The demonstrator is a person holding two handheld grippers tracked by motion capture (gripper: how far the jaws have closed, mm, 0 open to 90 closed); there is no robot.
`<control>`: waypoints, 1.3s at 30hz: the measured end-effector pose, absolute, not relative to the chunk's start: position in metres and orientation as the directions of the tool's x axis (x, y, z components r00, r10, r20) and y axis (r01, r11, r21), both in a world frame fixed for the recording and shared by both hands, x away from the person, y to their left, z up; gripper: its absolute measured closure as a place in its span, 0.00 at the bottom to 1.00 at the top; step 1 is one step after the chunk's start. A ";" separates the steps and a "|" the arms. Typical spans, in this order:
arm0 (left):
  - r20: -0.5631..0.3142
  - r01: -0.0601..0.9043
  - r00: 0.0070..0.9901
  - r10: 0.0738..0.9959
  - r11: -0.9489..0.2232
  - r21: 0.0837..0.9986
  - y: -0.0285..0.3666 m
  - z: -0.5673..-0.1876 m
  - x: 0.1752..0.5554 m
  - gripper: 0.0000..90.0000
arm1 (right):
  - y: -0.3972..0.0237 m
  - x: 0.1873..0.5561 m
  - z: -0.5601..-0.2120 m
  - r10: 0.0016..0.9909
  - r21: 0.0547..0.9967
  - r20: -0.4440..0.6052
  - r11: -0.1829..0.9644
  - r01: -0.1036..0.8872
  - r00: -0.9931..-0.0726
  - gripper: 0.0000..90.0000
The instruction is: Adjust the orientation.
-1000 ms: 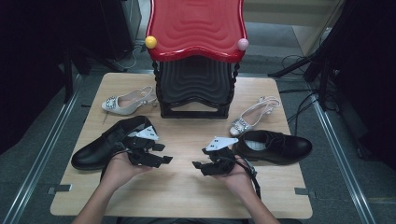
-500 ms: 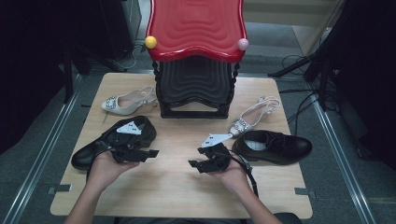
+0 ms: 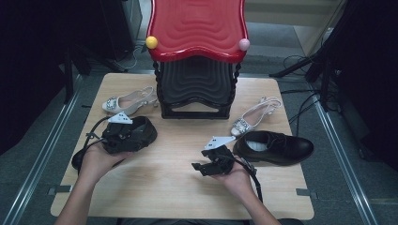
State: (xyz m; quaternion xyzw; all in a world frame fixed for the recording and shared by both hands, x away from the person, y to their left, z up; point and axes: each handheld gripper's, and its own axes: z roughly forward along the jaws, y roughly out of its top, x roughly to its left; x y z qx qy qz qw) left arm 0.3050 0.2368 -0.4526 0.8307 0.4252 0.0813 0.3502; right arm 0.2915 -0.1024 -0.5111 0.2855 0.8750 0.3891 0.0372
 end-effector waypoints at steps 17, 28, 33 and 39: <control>-0.194 0.691 0.600 0.776 -0.381 0.614 0.233 -0.449 0.345 0.53 | -0.127 0.278 -0.514 0.594 0.697 0.170 0.492 0.522 -0.786 0.42; -0.258 0.745 0.573 0.778 -0.363 0.560 0.227 -0.474 0.370 0.58 | -0.145 0.269 -0.513 0.636 0.701 0.172 0.458 0.547 -0.752 0.42; -0.184 0.739 0.576 0.796 -0.412 0.533 0.219 -0.483 0.373 0.64 | -0.150 0.267 -0.513 0.647 0.700 0.176 0.447 0.557 -0.742 0.42; -0.171 0.747 0.556 0.813 -0.399 0.532 0.220 -0.484 0.375 0.76 | -0.150 0.266 -0.514 0.645 0.697 0.172 0.454 0.555 -0.744 0.42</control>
